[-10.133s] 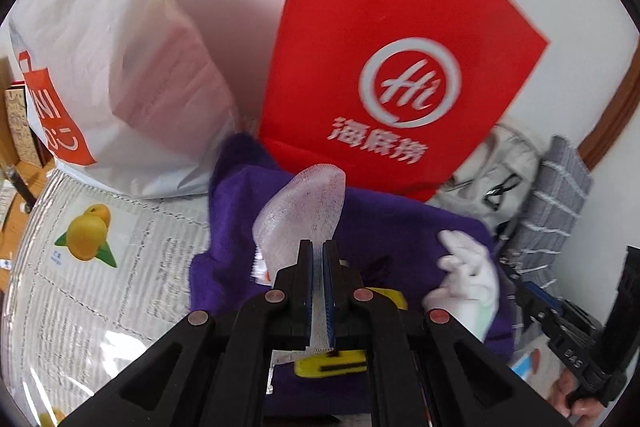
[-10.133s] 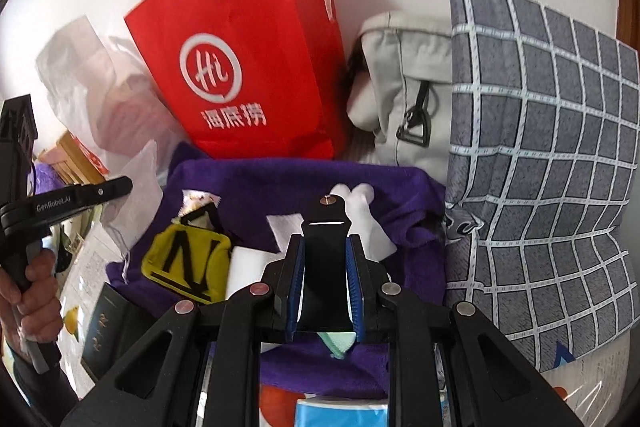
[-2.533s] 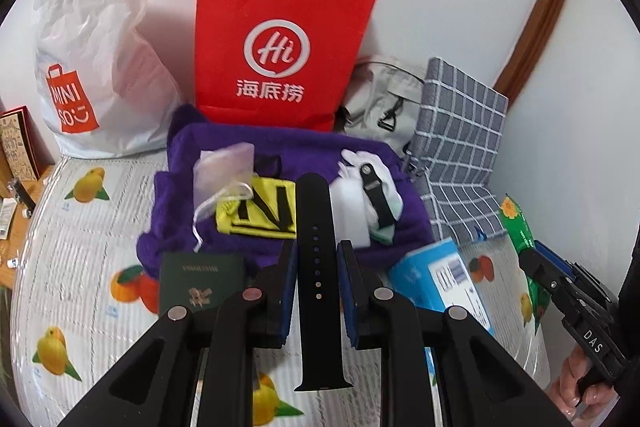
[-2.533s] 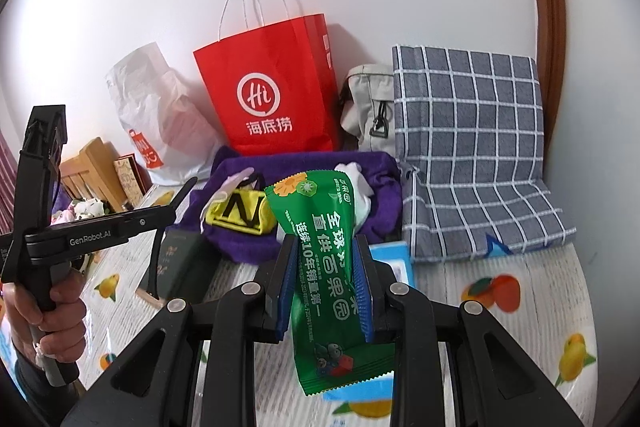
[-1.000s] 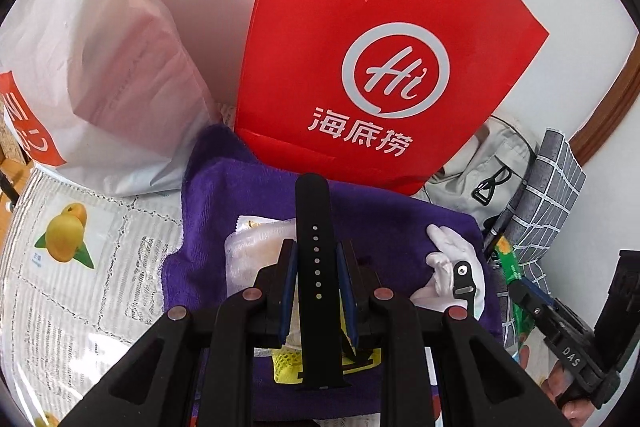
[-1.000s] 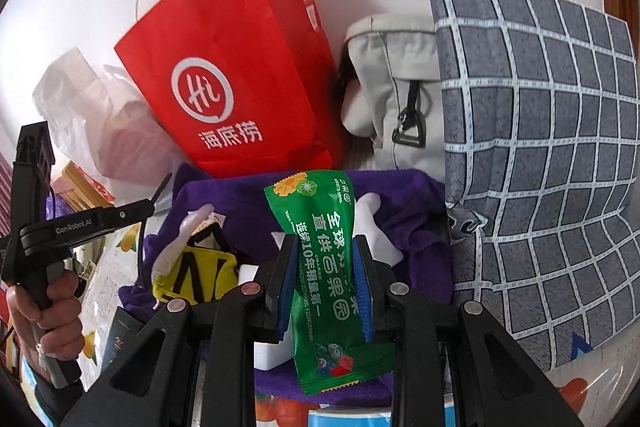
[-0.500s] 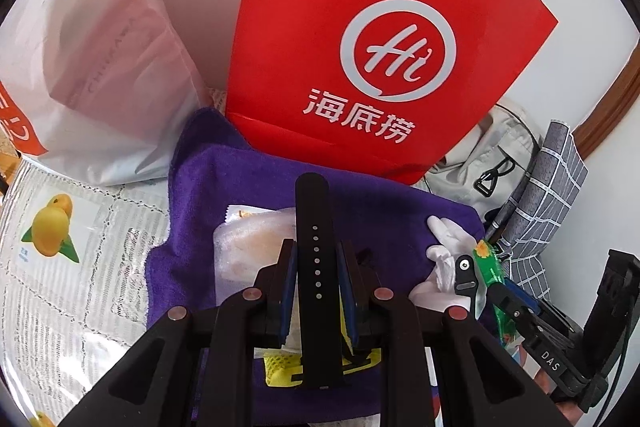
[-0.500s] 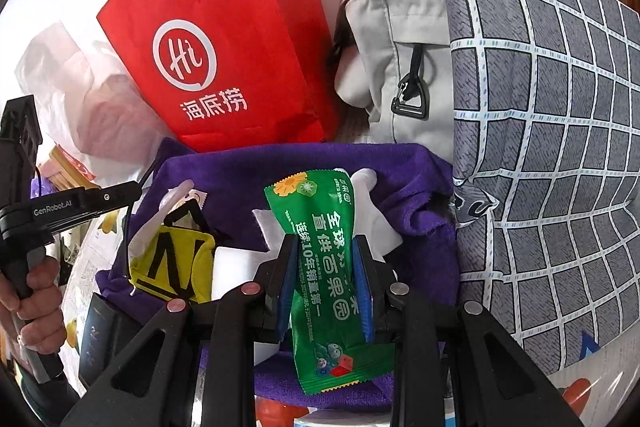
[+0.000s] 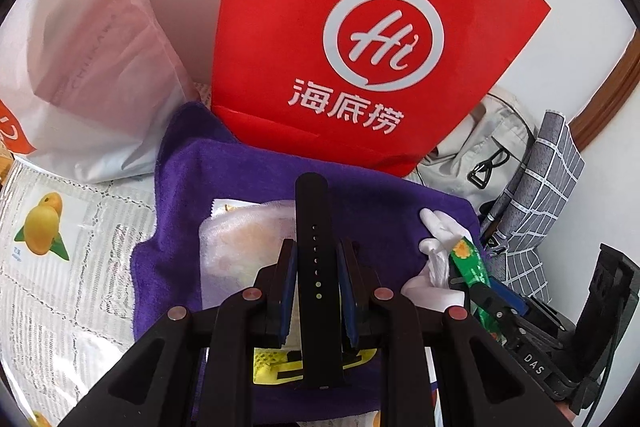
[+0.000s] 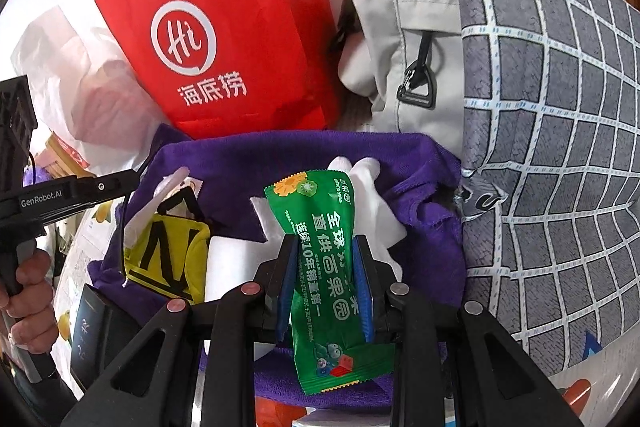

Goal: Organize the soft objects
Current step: 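Carry the black band with the left gripper while the right gripper carries the packet over the towel, then lower the band and packet onto the purple towel and open both grippers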

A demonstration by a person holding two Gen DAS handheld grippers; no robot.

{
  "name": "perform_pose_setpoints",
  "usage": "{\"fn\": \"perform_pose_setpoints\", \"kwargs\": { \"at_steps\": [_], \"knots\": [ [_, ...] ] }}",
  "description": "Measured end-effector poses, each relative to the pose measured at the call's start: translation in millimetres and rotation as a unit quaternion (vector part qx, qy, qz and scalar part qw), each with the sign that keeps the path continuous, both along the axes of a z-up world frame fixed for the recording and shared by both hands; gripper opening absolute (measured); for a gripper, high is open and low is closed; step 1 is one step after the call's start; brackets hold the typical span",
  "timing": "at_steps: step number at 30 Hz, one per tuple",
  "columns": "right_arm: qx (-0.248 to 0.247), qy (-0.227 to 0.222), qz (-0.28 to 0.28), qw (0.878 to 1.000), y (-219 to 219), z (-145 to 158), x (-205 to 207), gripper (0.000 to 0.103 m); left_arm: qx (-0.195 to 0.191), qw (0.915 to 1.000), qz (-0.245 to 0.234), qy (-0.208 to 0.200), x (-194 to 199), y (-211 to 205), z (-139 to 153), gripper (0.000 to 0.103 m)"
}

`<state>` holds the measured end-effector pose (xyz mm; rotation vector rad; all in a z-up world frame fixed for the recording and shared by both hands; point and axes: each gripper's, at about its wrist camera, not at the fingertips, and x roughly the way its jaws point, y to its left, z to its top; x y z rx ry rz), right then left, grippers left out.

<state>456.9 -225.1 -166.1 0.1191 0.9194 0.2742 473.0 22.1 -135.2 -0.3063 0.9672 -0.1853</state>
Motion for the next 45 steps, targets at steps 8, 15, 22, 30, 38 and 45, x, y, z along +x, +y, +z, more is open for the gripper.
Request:
{"fn": "perform_pose_setpoints", "kwargs": {
  "at_steps": [8, 15, 22, 30, 38, 45],
  "knots": [
    [-0.015, 0.008, 0.006, 1.000, 8, -8, 4, 0.028, 0.004, 0.9999, -0.005, 0.014, 2, -7, -9, 0.019],
    [-0.016, 0.020, 0.011, 1.000, 12, -16, 7, 0.028, 0.009, 0.9994, -0.014, 0.030, 4, -17, -21, 0.019],
    [-0.011, 0.034, 0.007, 0.999, 14, -25, 13, 0.029, 0.018, 0.9985, -0.023, 0.047, 8, -26, -33, 0.020],
    [-0.006, 0.043, 0.006, 0.999, 11, -27, 13, 0.031, 0.022, 0.9979, -0.025, 0.055, 10, -28, -37, 0.020],
    [-0.015, 0.044, 0.010, 0.999, 14, -27, 13, 0.035, 0.024, 0.9975, -0.029, 0.060, 13, -33, -39, 0.020],
    [-0.016, 0.037, 0.013, 0.999, 14, -23, 10, 0.046, 0.023, 0.9981, -0.031, 0.047, 10, -29, -31, 0.036]
  ]
}}
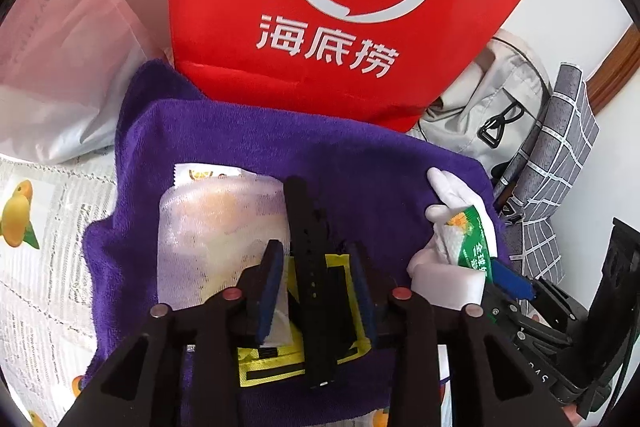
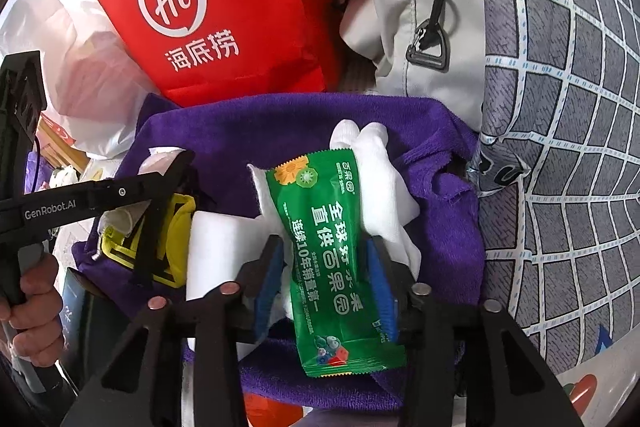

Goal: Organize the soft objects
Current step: 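Lower the band and packet onto the purple towel and open both grippers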

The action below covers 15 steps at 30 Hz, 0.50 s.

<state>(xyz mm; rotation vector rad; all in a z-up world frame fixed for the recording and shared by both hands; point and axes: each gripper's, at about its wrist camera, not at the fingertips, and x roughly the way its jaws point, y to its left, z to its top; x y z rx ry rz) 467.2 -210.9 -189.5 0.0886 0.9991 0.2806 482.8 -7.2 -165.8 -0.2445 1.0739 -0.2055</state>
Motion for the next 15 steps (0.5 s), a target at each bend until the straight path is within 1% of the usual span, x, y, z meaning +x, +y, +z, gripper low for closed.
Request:
{"fn": "perform_pose_setpoints", "kwargs": {
  "at_steps": [2, 4, 6, 8, 9, 10, 12, 15],
  "knots": [
    [-0.002, -0.004, -0.001, 1.000, 0, 3, -2, 0.048, 0.003, 1.0000, -0.001, -0.003, -1, 0, 3, 0.047],
    [-0.004, -0.009, -0.001, 1.000, 0, 6, -5, 0.054, -0.001, 1.0000, -0.003, -0.006, -2, 1, 5, 0.050],
    [-0.007, -0.013, -0.001, 1.000, 0, 10, -8, 0.057, 0.003, 1.0000, -0.002, -0.009, -3, 1, 8, 0.053],
    [-0.015, -0.023, -0.006, 1.000, -2, 16, -12, 0.063, 0.009, 0.9999, -0.002, -0.014, -3, -1, 10, 0.061],
    [-0.018, -0.025, -0.009, 0.999, -3, 18, -13, 0.068, 0.015, 0.9998, 0.000, -0.016, -4, -1, 11, 0.063],
    [-0.022, -0.030, -0.015, 0.999, -4, 22, -15, 0.070, 0.020, 0.9996, 0.002, -0.018, -4, -1, 13, 0.066],
    [-0.023, -0.031, -0.025, 0.999, -8, 26, -17, 0.075, 0.024, 0.9994, 0.004, -0.023, -6, -2, 18, 0.067],
    [-0.018, -0.031, -0.037, 0.999, -13, 33, -19, 0.075, 0.035, 0.9989, 0.010, -0.030, -10, -4, 25, 0.069]
  ]
}}
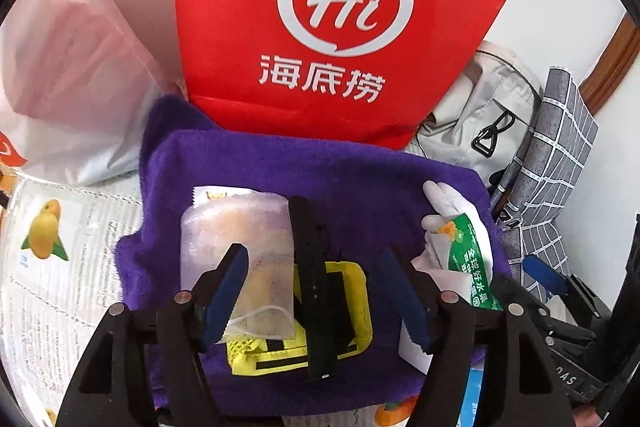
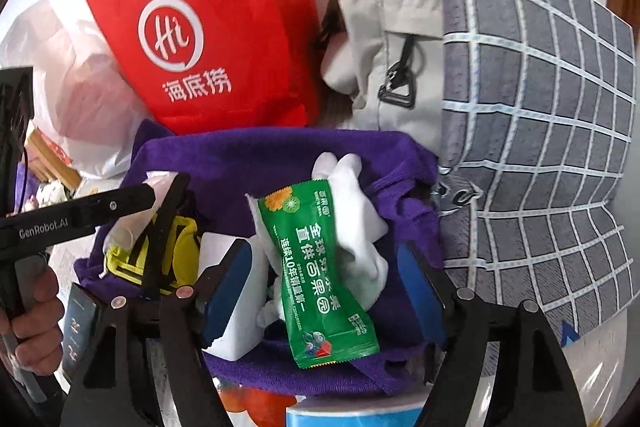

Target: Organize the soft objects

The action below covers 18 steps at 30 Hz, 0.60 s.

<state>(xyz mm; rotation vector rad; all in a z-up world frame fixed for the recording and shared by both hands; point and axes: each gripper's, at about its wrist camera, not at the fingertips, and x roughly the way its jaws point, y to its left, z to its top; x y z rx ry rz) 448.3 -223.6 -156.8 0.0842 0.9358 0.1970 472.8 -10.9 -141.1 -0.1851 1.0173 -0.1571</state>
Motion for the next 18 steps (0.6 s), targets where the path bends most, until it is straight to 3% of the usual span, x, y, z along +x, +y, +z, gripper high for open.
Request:
{"fn": "perform_pose_setpoints", "kwargs": {
  "at_steps": [5, 9, 12, 15, 18],
  "knots": [
    [-0.015, -0.010, -0.018, 1.000, -4, 13, -6, 0.075, 0.047, 0.9988, 0.003, -0.012, -11, -9, 14, 0.075],
    [0.002, -0.007, -0.006, 1.000, -5, 27, -12, 0.075, 0.062, 0.9980, 0.007, -0.012, -21, -14, 24, 0.086],
    [-0.003, -0.010, -0.010, 1.000, -2, 37, -21, 0.075, 0.085, 0.9961, 0.018, -0.015, -35, -16, 33, 0.087],
    [-0.034, -0.024, -0.016, 0.999, 3, 47, -38, 0.096, 0.091, 0.9956, 0.017, -0.013, -56, -14, 41, 0.091],
    [-0.050, -0.032, -0.021, 0.998, 6, 57, -58, 0.097, 0.092, 0.9955, 0.017, -0.013, -80, -9, 51, 0.091]
  ]
}}
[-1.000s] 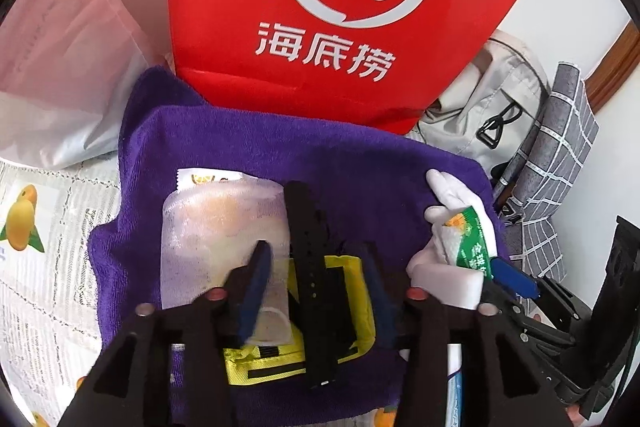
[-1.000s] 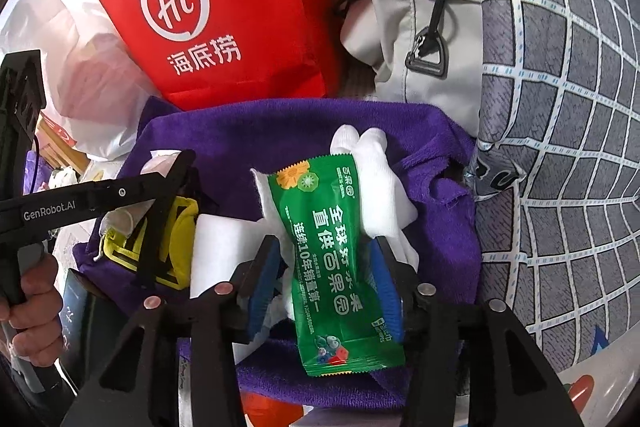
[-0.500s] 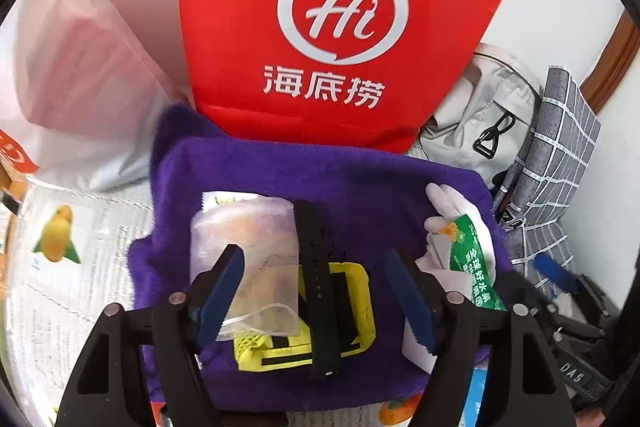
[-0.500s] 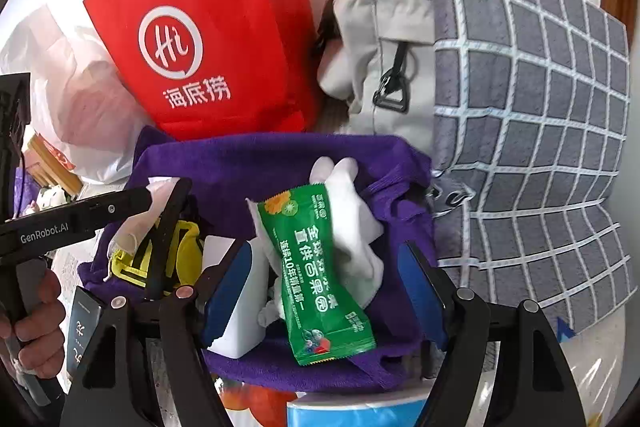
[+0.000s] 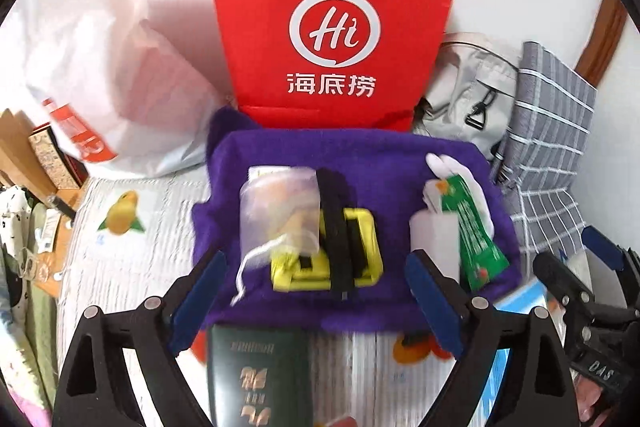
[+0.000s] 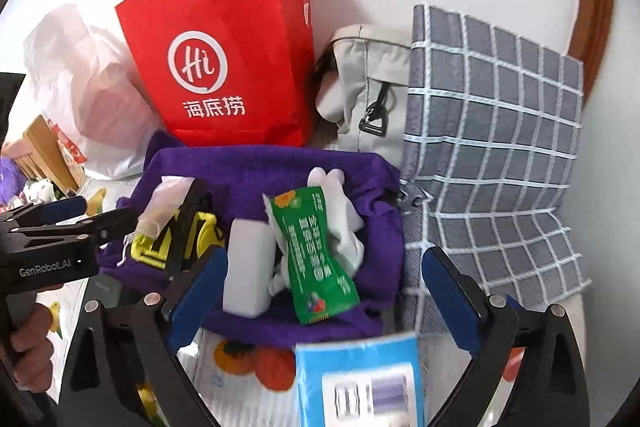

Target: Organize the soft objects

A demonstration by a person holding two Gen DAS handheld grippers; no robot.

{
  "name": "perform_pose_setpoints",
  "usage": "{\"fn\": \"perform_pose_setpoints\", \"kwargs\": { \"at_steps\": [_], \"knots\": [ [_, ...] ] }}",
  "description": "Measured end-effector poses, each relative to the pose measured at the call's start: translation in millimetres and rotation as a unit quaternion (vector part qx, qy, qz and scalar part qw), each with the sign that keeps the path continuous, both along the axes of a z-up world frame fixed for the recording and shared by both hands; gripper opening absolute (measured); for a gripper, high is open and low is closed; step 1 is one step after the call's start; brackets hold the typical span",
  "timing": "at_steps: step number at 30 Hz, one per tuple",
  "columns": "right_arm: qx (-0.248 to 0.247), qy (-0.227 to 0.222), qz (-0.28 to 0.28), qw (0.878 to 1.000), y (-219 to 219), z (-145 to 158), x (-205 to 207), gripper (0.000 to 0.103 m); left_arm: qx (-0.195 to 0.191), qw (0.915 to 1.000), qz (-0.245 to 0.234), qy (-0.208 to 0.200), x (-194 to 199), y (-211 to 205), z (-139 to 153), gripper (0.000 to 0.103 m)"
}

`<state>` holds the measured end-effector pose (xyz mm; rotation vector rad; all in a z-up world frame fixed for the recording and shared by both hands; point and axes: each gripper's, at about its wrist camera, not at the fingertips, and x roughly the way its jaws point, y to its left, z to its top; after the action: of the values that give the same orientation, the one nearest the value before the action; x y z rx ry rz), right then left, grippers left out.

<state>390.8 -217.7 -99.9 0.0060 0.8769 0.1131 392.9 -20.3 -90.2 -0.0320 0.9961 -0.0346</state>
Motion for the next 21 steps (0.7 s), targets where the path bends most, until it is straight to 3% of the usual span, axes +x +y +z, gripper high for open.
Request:
{"fn": "perform_pose_setpoints", "kwargs": {
  "at_steps": [4, 11, 15, 21],
  "knots": [
    [-0.006, -0.010, -0.013, 1.000, -1, 19, -34, 0.102, -0.020, 0.9998, -0.006, 0.003, -42, 5, 16, 0.091],
    [-0.014, -0.026, -0.019, 0.999, 2, 49, -114, 0.102, -0.013, 0.9992, -0.017, -0.035, -127, 6, 50, 0.091],
    [-0.020, -0.025, -0.030, 0.999, 2, 59, -161, 0.102, -0.033, 0.9986, -0.019, -0.037, -173, 10, 58, 0.091],
    [-0.001, -0.028, -0.038, 0.999, -5, 64, -226, 0.102, -0.018, 0.9982, -0.004, -0.057, -237, 12, 63, 0.091]
  ]
}}
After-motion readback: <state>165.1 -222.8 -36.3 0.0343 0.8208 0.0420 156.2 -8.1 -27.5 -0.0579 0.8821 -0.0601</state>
